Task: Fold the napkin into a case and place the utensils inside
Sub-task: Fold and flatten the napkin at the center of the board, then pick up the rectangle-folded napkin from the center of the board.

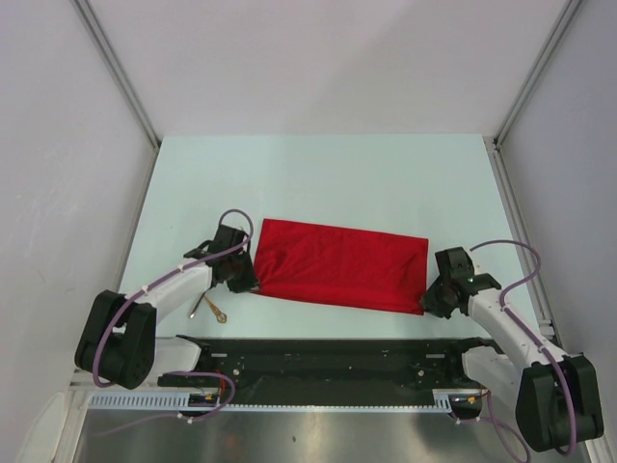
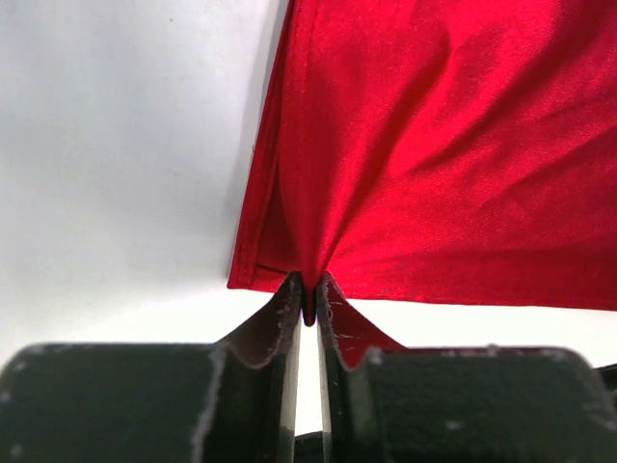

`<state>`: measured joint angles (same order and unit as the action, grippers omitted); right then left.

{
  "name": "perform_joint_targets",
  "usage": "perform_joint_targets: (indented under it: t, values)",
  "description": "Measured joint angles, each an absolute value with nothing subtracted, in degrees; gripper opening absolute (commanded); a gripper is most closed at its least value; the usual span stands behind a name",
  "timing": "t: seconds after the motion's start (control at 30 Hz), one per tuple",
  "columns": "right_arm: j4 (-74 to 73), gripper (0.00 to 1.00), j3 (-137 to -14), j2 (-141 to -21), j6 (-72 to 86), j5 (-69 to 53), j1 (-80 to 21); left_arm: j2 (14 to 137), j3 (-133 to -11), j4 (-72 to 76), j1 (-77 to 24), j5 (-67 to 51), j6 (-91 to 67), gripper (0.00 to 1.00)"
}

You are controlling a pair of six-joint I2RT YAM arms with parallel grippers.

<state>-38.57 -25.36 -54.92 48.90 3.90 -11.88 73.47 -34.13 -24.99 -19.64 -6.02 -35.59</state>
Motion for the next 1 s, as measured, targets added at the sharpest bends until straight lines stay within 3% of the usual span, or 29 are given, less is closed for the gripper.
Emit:
perform_joint_targets:
  t: [0.13, 0.27, 0.37, 0.4, 0.47, 0.53, 0.63, 0.7, 0.8, 1.0]
  values:
    - [-38.61, 0.35, -25.12, -54.94, 49.10, 4.03, -11.88, 73.49, -33.85, -25.06, -19.64, -5.43, -35.62, 0.30]
    - [-38.39, 0.54, -25.30, -55.11, 48.95, 3.81, -11.90, 72.97, -33.85, -26.22, -19.64, -3.99, -36.03, 0.59]
    - [-39.07, 0.56, -25.96, -54.68, 48.45, 3.88, -11.88, 69.52, -33.89, -28.10, -19.64, -2.85, -36.42, 0.62]
    - [-39.62, 0.62, -26.20, -54.30, 48.27, 3.84, -11.90, 68.07, -34.15, -28.97, -19.64, -2.50, -36.49, 0.62]
    - [-41.06, 0.64, -27.14, -53.12, 48.16, 3.88, -11.90, 65.69, -35.44, -30.63, -19.64, -1.83, -36.51, 0.61]
    - [-41.76, 0.64, -28.21, -51.68, 47.97, 4.01, -11.84, 64.07, -37.23, -31.11, -19.64, -1.67, -36.45, 0.54]
    - [-41.17, 0.63, -28.97, -50.72, 47.77, 3.81, -11.29, 63.46, -38.59, -29.71, -19.64, -2.55, -36.01, 0.36]
    - [-40.10, 0.59, -29.10, -51.70, 47.13, 3.46, -11.00, 64.62, -38.59, -28.10, -19.64, -4.75, -35.70, 0.24]
    - [-38.24, 0.50, -29.69, -54.65, 45.58, 2.92, -10.98, 69.93, -39.00, -26.55, -19.64, -7.60, -34.63, 0.16]
    - [-34.52, 0.33, -30.33, -57.08, 44.07, 1.08, -10.98, 76.09, -38.65, -24.73, -19.64, -10.09, -34.48, 0.13]
